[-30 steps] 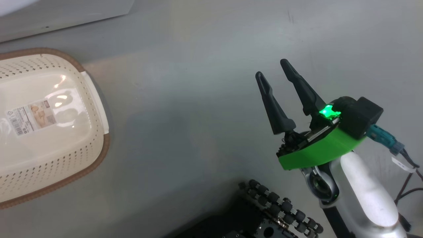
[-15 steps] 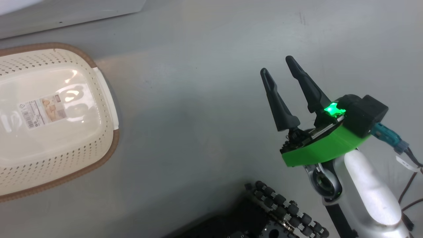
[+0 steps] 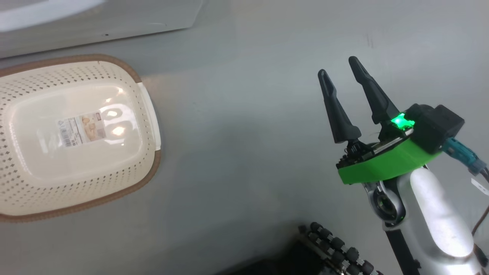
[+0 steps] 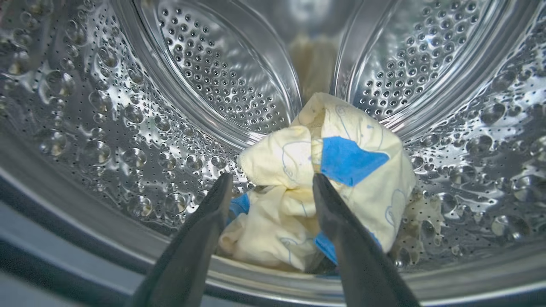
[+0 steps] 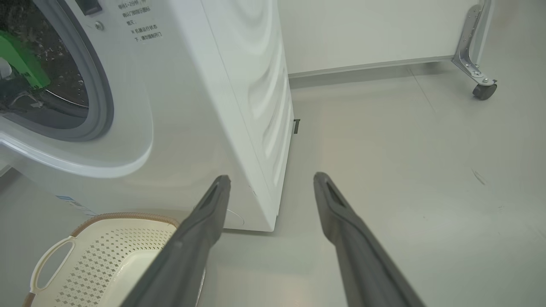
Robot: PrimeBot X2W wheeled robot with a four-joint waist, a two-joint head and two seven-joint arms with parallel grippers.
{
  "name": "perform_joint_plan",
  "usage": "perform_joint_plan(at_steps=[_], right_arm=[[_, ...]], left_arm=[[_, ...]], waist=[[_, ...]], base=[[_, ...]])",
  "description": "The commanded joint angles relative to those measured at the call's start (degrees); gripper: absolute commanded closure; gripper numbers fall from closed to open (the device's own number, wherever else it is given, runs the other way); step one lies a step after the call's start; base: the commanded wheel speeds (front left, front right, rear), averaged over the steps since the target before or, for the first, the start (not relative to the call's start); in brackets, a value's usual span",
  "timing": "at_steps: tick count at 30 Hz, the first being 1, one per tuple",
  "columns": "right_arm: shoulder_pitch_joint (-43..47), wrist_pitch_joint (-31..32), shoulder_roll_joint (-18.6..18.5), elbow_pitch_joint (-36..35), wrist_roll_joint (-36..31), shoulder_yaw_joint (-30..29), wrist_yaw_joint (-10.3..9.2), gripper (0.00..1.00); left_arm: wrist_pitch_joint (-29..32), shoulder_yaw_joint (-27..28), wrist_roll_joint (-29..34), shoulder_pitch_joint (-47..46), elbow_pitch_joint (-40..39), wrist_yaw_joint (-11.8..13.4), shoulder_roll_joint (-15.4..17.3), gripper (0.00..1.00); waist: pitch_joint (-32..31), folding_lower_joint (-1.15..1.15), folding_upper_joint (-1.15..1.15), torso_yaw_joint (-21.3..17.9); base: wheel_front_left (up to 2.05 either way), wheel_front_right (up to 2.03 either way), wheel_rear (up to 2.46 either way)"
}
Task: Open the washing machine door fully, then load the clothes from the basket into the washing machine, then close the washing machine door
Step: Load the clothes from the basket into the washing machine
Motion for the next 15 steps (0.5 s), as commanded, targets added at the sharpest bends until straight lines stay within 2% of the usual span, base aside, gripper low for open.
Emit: perform_joint_plan(at_steps=[1,8,15], right_arm=[[2.2,-0.5,-0.4,-1.4,-0.8,-0.1,-0.16,0.00],[3.6,-0.5,-0.4,-1.2,-3.2,-2.2,-0.16,0.00],[5.3,-0.5,-0.4,-0.6,-5.1,-3.6,-0.16,0.00]], left_arm=[[-1.2,1.1,0.2,0.9,-2.4,0.7,1.6,0.00],[-7.4,0.8,-1.0,9.5,-5.0,3.6,-2.9,0.00],[-10.1,-0.6,-1.0,19.8,-11.8,5.9,-6.9,0.00]], waist=[[-1.5,0.00,0.00,1.6],[-5.1,0.00,0.00,4.9],[-9.3,0.00,0.00,8.0]], base=[[0.00,0.00,0.00],[0.00,0.00,0.00],[0.00,0.00,0.00]])
